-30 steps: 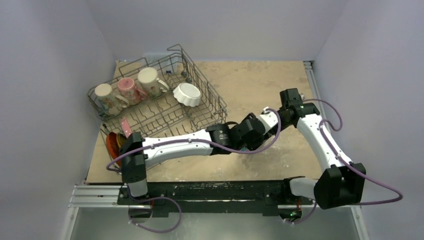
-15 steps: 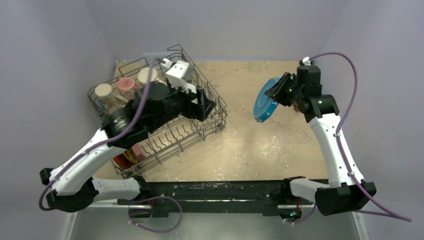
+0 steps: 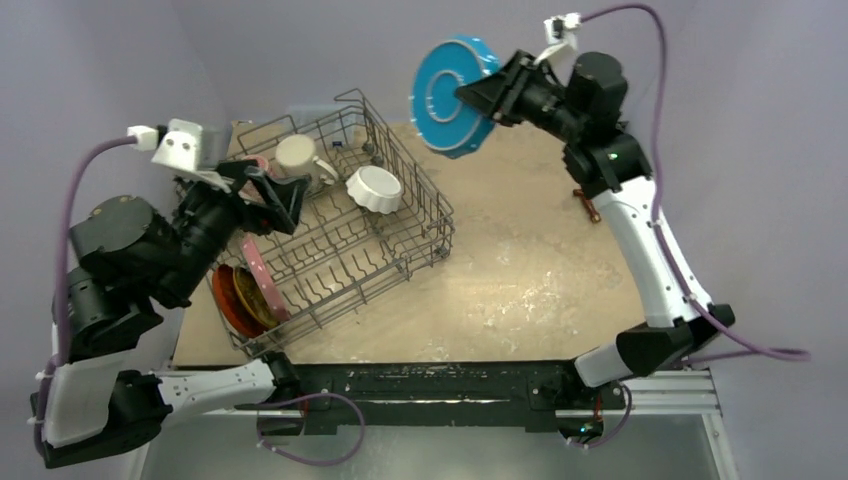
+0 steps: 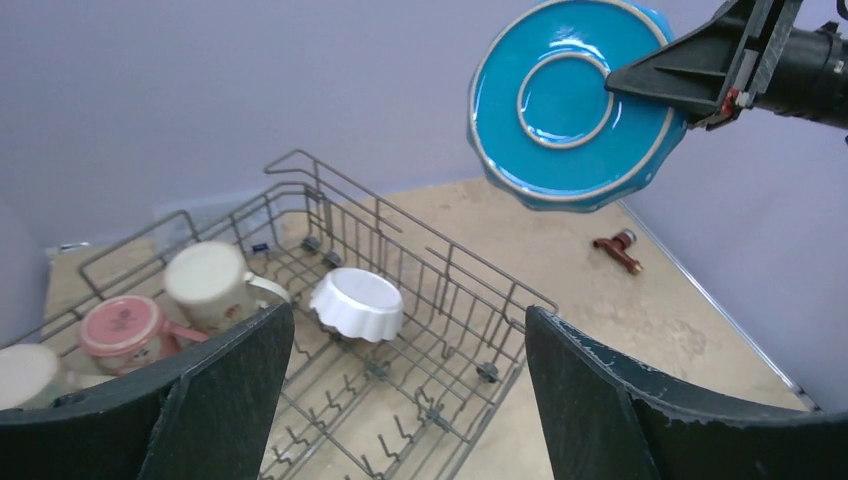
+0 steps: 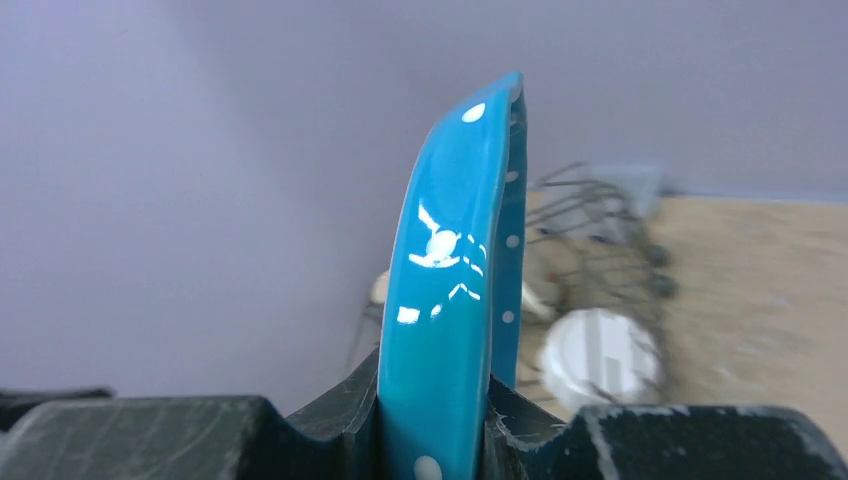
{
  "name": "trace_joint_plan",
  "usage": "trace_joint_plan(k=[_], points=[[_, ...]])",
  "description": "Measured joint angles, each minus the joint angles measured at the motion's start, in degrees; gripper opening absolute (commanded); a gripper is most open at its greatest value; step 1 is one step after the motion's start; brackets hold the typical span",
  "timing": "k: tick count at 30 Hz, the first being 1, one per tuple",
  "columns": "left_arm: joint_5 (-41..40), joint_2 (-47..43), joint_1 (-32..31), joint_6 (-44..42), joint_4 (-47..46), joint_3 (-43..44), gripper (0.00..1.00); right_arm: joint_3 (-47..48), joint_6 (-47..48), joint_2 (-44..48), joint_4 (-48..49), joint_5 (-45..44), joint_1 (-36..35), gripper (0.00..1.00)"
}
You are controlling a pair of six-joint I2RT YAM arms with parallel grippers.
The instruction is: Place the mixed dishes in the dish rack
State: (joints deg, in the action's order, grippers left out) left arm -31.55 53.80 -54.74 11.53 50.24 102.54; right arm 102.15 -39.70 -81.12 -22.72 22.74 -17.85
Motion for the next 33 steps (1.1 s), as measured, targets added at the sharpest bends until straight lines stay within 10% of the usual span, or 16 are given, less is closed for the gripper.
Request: trace_joint_plan(k=[14,33], points=[[-10.0,-6.7,0.1,-0.6,0.4,-0.8,0.85,5.9,-5.8,-22.8,7.9,0.5,-33.5,0.0],[-9.8,-9.7,0.2,8.4,9.7,-1.1,0.86,12.7,0.3,-31.3,-4.4,-15.0,-37.2,0.0]])
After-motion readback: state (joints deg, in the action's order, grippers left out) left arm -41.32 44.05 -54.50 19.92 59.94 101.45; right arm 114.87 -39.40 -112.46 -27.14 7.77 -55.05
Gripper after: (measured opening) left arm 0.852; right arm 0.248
